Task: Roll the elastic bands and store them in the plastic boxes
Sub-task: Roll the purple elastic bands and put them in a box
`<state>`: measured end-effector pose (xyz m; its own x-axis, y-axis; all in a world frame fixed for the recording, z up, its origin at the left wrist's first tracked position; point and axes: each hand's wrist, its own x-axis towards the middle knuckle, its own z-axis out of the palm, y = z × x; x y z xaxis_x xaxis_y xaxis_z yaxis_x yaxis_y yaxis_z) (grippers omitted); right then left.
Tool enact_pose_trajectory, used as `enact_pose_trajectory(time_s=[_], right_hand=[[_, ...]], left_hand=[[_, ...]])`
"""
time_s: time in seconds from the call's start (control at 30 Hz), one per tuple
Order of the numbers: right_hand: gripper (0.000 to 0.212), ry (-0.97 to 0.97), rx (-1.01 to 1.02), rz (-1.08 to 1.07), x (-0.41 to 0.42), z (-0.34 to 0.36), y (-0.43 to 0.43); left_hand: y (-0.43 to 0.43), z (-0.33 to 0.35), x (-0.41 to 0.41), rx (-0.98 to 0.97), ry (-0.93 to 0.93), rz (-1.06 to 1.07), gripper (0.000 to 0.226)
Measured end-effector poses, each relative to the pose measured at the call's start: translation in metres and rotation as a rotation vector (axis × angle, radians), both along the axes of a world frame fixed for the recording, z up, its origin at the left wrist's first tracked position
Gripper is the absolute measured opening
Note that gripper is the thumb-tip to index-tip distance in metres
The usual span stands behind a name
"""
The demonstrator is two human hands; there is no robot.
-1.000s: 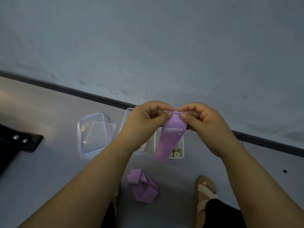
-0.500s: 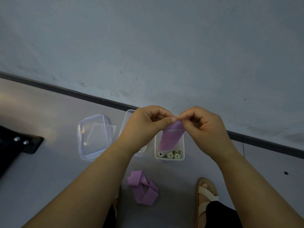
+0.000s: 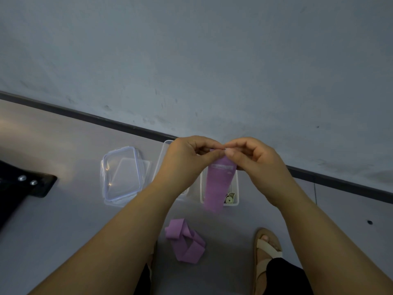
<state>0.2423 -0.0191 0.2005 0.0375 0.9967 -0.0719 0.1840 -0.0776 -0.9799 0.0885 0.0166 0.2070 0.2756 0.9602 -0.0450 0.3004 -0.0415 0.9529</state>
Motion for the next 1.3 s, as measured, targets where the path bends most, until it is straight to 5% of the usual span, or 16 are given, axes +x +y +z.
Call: enact_pose_trajectory(time_s=[0.37, 1.3], right_hand=[[0.005, 0.060, 0.001, -0.106, -0.0012, 0.0000, 0.0043], [0.020, -0.082, 0.080, -0.060, 0.0009, 0.0004, 0.0061]], left_hand=[[0.0010, 0.0002, -0.0008, 0.039, 0.043, -0.017, 0.010], [0.0027, -0.0004, -0.0081, -0.105, 0.007, -0.049, 0.011]])
